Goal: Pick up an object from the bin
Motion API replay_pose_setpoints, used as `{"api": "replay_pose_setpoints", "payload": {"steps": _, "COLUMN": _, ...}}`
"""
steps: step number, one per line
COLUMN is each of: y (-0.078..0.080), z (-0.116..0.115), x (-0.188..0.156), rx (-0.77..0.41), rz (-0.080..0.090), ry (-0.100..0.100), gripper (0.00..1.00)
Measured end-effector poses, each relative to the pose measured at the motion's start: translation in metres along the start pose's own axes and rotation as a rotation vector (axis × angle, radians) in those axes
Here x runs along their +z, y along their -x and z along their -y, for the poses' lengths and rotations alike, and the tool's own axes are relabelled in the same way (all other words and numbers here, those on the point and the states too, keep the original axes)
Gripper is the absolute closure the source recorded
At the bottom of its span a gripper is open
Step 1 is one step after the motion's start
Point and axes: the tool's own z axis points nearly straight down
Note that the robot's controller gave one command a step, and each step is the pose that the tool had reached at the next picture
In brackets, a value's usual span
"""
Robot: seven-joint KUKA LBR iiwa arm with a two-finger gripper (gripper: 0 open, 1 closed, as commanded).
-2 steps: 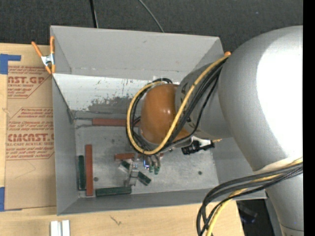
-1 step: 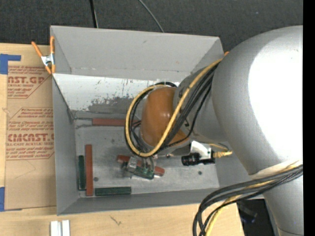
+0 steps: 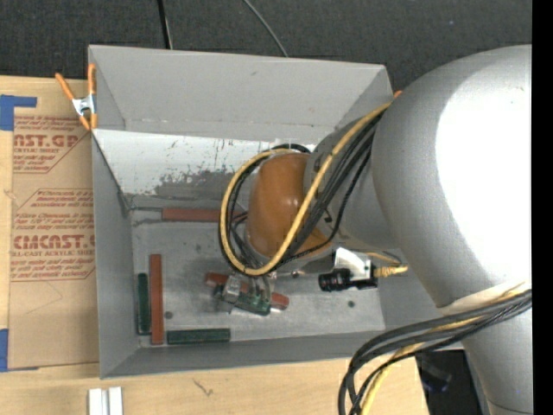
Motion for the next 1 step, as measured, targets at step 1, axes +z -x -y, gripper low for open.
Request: {"api": "replay_pose_setpoints", "payload": {"steps": 1, "y": -0.0014, "z": 0.0010, "x": -0.0051, "rx": 0.000, "rz": -0.005, "ry": -0.003, "gripper": 1.00}}
